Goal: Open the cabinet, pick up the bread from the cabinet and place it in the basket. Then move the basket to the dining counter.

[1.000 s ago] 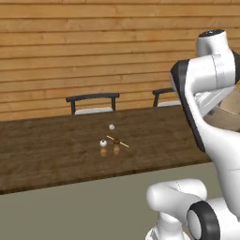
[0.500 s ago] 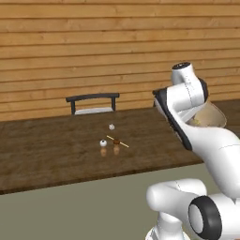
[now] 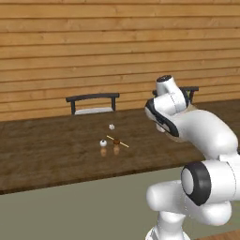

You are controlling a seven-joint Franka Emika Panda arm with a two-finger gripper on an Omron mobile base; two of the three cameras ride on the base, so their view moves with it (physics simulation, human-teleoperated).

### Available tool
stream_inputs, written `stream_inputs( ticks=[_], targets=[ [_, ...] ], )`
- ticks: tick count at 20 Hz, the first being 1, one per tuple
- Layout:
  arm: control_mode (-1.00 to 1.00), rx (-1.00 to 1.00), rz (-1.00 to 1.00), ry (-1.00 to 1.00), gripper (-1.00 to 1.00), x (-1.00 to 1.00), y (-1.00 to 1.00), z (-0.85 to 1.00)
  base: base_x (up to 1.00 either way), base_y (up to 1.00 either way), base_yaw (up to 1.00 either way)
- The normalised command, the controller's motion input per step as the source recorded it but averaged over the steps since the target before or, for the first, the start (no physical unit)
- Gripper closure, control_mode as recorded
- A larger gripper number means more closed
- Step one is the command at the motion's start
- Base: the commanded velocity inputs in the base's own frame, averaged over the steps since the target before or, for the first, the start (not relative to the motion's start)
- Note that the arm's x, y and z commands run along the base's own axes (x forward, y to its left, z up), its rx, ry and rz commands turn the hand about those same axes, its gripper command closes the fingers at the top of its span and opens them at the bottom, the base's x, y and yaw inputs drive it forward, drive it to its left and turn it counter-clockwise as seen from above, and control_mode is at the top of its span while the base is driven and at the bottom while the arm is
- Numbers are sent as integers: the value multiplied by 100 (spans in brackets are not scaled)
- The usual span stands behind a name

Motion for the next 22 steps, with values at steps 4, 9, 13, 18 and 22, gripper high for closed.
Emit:
stream_inputs(
  ticks=[4,9,13,18,22],
  targets=[
    [-100,0,0,6,100,96,0,-58,0,0,0],
    [-100,0,0,6,100,54,0,-90,0,0,0],
    [-100,0,0,3,100,6,0,-60,0,0,0],
    [-100,5,-2,3,-100,0,-4,17,0,0,0],
    [-100,11,-7,6,-100,-1,-8,87,0,0,0]
  ],
)
